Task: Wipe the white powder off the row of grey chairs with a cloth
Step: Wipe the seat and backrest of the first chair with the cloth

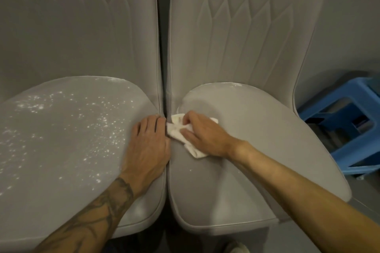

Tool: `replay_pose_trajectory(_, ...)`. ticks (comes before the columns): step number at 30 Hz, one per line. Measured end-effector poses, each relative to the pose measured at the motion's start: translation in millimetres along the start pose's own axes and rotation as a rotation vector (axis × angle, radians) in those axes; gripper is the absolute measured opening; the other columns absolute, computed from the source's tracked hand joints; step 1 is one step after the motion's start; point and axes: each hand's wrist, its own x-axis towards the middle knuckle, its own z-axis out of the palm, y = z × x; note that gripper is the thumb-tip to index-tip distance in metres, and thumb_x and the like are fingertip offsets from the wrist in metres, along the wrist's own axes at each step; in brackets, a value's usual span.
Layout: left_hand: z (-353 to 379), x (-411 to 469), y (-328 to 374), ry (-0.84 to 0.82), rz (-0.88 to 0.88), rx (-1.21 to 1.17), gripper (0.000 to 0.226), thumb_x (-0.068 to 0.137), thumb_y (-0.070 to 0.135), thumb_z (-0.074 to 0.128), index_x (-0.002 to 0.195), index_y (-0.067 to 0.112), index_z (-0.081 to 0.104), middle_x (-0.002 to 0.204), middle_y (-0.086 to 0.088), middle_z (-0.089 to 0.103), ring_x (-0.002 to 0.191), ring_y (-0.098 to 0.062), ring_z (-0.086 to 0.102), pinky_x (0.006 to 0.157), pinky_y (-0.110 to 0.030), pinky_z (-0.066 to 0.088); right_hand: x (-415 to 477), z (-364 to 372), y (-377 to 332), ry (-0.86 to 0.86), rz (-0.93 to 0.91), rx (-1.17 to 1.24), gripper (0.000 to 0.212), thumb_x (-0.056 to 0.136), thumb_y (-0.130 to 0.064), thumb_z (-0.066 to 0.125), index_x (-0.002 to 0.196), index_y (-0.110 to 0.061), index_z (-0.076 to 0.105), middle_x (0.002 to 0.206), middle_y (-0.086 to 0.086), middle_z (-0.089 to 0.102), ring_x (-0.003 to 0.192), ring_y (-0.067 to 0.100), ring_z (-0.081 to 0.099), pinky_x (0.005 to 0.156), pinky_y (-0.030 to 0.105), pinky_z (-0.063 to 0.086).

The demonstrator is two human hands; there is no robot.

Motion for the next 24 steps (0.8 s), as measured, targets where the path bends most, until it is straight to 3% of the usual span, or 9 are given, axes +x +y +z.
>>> replay_pose_trajectory(5, -3, -2, 2, -0.026, -0.003, 0.027, 0.050, 0.096, 0.023, 0.027, 0.135, 0.005, 0.053, 0.129, -0.017, 0.057, 0.116, -0.034, 0.055, 0.104, -0.048, 0.046, 27, -20, 44, 0.102, 0.371, -0.045, 0.035, 0.099, -0.037, 0.050, 0.122, -0.011, 0.045, 0.120, 0.017, 0.059, 0.110, 0.035, 0.055, 0.090, 0.039, 0.039)
replay_pose_trajectory(7, -1, -1, 2, -0.007, -0.004, 0.021, 0.047, 0.095, 0.021, 0.031, 0.132, 0.004, 0.054, 0.126, -0.018, 0.058, 0.113, -0.034, 0.056, 0.101, -0.048, 0.047, 24, -10, 30, 0.103, 0.325, -0.070, 0.033, 0.099, -0.037, 0.048, 0.119, -0.012, 0.049, 0.119, 0.016, 0.059, 0.109, 0.035, 0.054, 0.091, 0.040, 0.039)
replay_pose_trajectory(10, 0, 0, 3, 0.020, -0.002, 0.005, 0.042, 0.096, 0.021, 0.035, 0.129, 0.004, 0.055, 0.123, -0.019, 0.060, 0.110, -0.036, 0.058, 0.096, -0.050, 0.048, -4, 7, -8, 0.033, 0.045, -0.032, 0.024, 0.100, -0.038, 0.046, 0.113, -0.017, 0.051, 0.110, 0.008, 0.058, 0.097, 0.025, 0.052, 0.086, 0.038, 0.038)
replay_pose_trajectory(12, 0, -1, 2, 0.021, 0.003, 0.014, 0.042, 0.096, 0.020, 0.035, 0.129, 0.004, 0.055, 0.124, -0.019, 0.060, 0.110, -0.036, 0.058, 0.095, -0.050, 0.049, -12, 4, -10, -0.016, -0.046, -0.033, 0.022, 0.101, -0.038, 0.045, 0.110, -0.019, 0.050, 0.107, 0.004, 0.057, 0.094, 0.022, 0.050, 0.084, 0.035, 0.038)
replay_pose_trajectory(14, 0, -1, 2, 0.001, 0.016, 0.043, 0.045, 0.095, 0.021, 0.033, 0.131, 0.003, 0.054, 0.126, -0.020, 0.059, 0.113, -0.037, 0.057, 0.098, -0.051, 0.048, -3, -6, 11, -0.008, -0.006, -0.085, 0.028, 0.100, -0.040, 0.043, 0.113, -0.016, 0.050, 0.111, 0.009, 0.058, 0.099, 0.028, 0.052, 0.087, 0.041, 0.041)
replay_pose_trajectory(18, -2, -2, 2, -0.030, 0.011, 0.063, 0.047, 0.096, 0.023, 0.031, 0.133, 0.003, 0.052, 0.128, -0.019, 0.057, 0.115, -0.036, 0.055, 0.102, -0.050, 0.047, 17, -19, 48, 0.117, 0.270, -0.130, 0.029, 0.100, -0.036, 0.044, 0.116, -0.013, 0.051, 0.118, 0.013, 0.058, 0.106, 0.035, 0.053, 0.090, 0.041, 0.038)
replay_pose_trajectory(24, -6, -2, 4, -0.008, 0.016, 0.039, 0.043, 0.100, 0.028, 0.030, 0.126, 0.006, 0.055, 0.126, -0.019, 0.057, 0.113, -0.036, 0.055, 0.098, -0.051, 0.046, -27, -9, 17, 0.063, 0.066, -0.079, 0.024, 0.101, -0.036, 0.047, 0.114, -0.016, 0.051, 0.113, 0.009, 0.059, 0.100, 0.029, 0.053, 0.087, 0.040, 0.040)
